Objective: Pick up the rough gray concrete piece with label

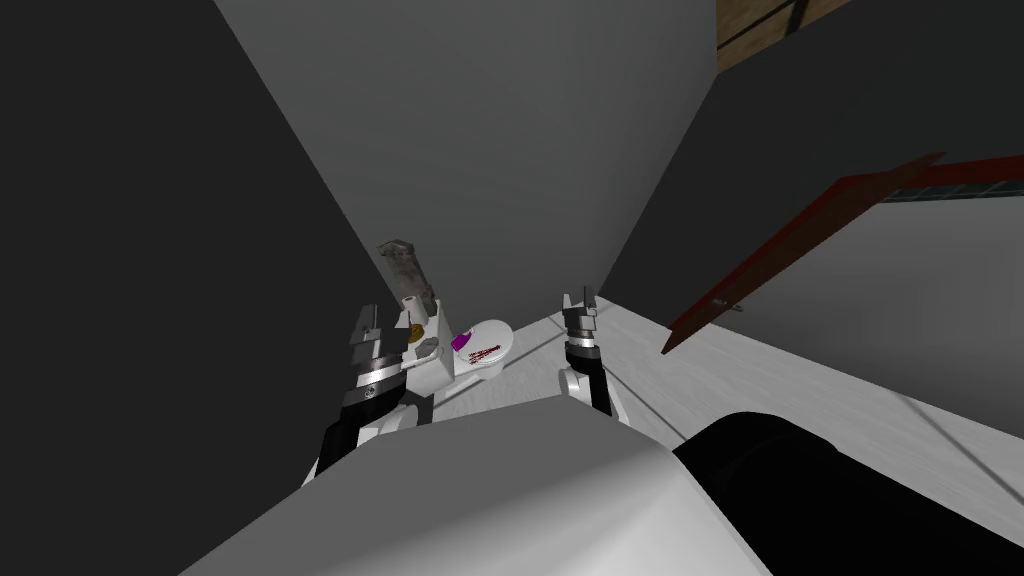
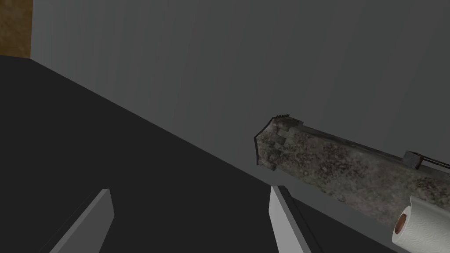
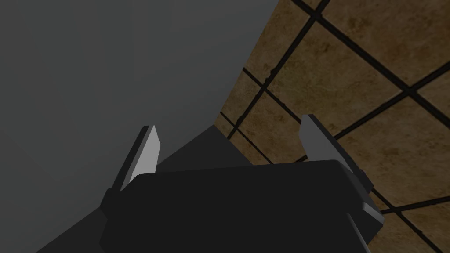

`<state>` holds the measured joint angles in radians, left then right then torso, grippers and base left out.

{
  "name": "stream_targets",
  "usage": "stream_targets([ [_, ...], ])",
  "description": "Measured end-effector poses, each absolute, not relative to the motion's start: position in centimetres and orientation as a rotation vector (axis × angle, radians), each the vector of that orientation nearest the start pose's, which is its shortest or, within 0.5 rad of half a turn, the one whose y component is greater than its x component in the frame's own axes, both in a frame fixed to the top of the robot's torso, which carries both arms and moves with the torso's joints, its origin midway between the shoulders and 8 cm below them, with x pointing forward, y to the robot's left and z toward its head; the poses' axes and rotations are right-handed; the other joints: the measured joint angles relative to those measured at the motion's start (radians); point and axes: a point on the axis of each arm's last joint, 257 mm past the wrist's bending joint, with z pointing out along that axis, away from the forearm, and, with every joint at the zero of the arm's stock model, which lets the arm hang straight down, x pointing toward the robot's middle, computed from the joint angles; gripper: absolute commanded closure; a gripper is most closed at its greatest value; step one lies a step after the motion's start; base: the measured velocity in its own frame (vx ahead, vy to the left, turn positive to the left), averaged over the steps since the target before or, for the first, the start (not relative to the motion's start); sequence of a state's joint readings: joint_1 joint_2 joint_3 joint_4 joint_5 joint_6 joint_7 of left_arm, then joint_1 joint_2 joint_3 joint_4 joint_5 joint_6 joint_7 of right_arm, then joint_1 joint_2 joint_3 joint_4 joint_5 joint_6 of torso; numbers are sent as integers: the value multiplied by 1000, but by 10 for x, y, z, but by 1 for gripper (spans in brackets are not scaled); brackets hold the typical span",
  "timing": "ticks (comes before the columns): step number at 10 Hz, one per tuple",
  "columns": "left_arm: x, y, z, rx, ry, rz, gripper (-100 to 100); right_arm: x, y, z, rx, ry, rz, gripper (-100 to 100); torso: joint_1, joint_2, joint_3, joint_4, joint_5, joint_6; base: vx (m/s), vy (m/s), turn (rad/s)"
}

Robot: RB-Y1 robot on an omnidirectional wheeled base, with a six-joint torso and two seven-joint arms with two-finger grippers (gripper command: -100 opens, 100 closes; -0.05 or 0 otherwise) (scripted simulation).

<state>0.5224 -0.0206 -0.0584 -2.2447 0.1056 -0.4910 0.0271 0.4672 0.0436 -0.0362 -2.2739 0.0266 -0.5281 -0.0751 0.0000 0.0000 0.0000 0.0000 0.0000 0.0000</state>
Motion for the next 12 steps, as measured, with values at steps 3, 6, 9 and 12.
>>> stream_targets([
  [3,359,267,-14,-792,641,-1455,-100,340,-288,38,653,533,1341,0,-3,-5,-3,-1,-1,0,82,-53,-26],
  [6,369,259,-35,-811,703,-1498,-100,340,-288,38,653,533,1341,0,-7,-10,-6,-2,-2,0,137,-97,-29],
  [9,381,254,-63,-867,738,-1538,-100,340,-288,38,653,533,1341,0,-6,-9,-5,-2,-1,0,128,-83,-27],
  [12,392,251,-86,-936,748,-1573,-100,340,-288,38,653,533,1341,0,-5,-7,-4,-2,-1,0,99,-75,-11],
])
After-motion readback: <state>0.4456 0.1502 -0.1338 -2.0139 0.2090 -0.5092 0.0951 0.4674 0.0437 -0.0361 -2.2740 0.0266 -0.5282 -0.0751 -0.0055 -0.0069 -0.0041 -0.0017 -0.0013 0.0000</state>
